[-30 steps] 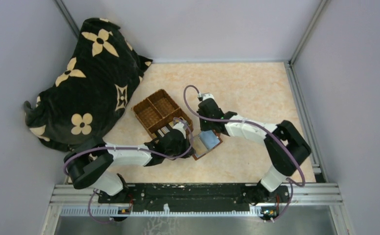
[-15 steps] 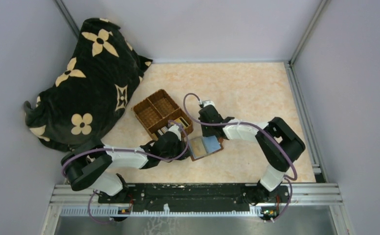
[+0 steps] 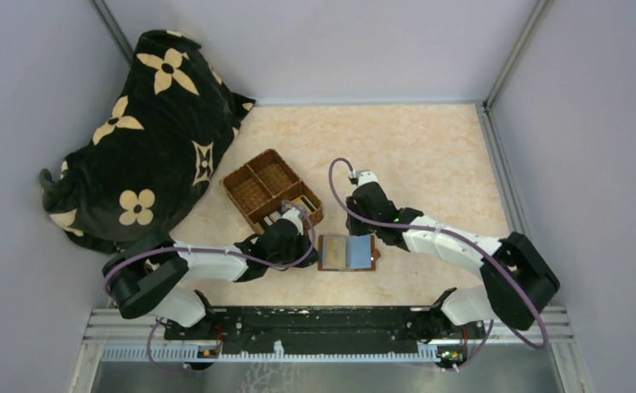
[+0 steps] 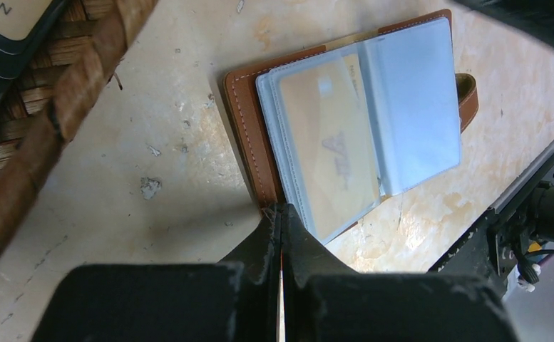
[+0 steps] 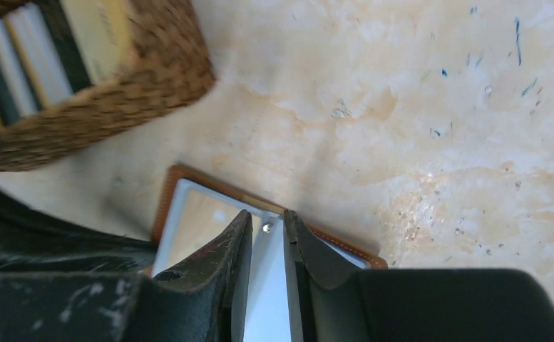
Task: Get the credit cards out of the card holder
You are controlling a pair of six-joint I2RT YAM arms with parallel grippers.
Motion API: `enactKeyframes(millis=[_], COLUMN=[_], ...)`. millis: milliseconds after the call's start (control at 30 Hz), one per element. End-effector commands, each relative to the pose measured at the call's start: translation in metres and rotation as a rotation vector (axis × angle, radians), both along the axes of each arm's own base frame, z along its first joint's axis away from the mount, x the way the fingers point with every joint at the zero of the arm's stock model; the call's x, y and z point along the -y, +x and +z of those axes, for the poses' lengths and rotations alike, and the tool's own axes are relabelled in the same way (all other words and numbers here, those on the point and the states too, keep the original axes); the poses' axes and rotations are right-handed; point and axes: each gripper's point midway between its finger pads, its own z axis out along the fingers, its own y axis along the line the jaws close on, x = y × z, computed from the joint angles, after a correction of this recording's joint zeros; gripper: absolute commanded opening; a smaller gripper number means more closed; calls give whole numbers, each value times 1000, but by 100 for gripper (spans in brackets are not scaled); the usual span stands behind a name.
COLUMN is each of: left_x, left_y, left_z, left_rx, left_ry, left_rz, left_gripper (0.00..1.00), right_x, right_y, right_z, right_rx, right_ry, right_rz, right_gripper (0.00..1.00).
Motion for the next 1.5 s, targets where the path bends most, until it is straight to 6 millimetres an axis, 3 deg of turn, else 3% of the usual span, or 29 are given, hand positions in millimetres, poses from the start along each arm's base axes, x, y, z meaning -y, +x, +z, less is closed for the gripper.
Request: enactKeyframes(millis=[0,100,300,533,900,1133,1467], left_x=[1,1,10,19,20,18,19], left_y=[-4,-5,-7,-6,-10,-11,-8], left_z=[-3,-2,5,15,11,8,18], left_rx=[-25,-27,-37,-30,-45,-49,-25], left_ry=[7,3,-27,-37,-29,-21,-26], left_rz=[-19,-19,-50,-78,-83,-80,-80], left_gripper=[0,0,0,0,0,0,0], right_x=[-22,-25,-27,-27,-31,-42,-42], right_y=[1,-14,-48,-70,-74,-75,-75], right_z=[54,46,6,-25,-31,-15,-14], right_rx=[93,44,-43,-104,-116,-97,-96], right_ry=[161,213,236,213,227,323,316], right_rz=[50,74,77,73,98,125,125], right_gripper=[25,25,25,25,28,25,21])
